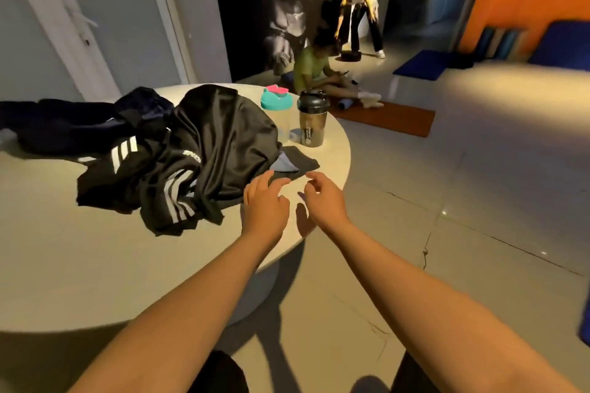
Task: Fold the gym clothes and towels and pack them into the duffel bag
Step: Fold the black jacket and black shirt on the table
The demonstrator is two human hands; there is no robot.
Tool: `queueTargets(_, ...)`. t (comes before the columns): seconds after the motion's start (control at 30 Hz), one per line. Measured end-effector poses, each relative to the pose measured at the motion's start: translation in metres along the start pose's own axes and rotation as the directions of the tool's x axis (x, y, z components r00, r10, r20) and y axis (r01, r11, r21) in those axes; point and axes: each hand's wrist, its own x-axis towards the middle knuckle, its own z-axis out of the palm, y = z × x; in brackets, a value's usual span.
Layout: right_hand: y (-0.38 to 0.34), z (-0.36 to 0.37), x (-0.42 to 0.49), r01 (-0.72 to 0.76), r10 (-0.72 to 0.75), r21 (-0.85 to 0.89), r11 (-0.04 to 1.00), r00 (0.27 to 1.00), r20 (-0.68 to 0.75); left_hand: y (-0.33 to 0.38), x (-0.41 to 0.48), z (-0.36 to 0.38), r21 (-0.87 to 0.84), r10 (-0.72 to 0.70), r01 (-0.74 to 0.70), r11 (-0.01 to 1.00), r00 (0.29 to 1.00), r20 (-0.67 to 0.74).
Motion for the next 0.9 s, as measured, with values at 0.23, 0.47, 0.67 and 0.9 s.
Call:
queueTargets(0.23,-0.036,0.044,-0.038,0.035,-0.012,-0.069,0.997,0.953,0.303,-0.083,-0.011,-0.085,0.257,-0.309,0.291,0.921,0.950,0.033)
queueTargets(0.47,-0.061,0.064,-0.009,0.130,-0.133,0.029,0.991,0.948,0.290,-0.065,-0.022,-0.098,-0.243,-0.148,0.172,0.955,0.982,0.115)
queueTargets(0.67,-0.069,0.091,0.021,0.110,-0.082,-0.088,0.990,0.956,0.281,-0.086,-0.035,-0.124,-0.182,0.063,-0.047,0.982,0.994,0.085)
queueTargets(0.9,-0.059,0.134,0.000,0.297,-0.229,-0.066,0.953,0.844,0.486,-0.123,-0.023,-0.144,-0.022,-0.269,0.270,0.962,0.939,-0.216)
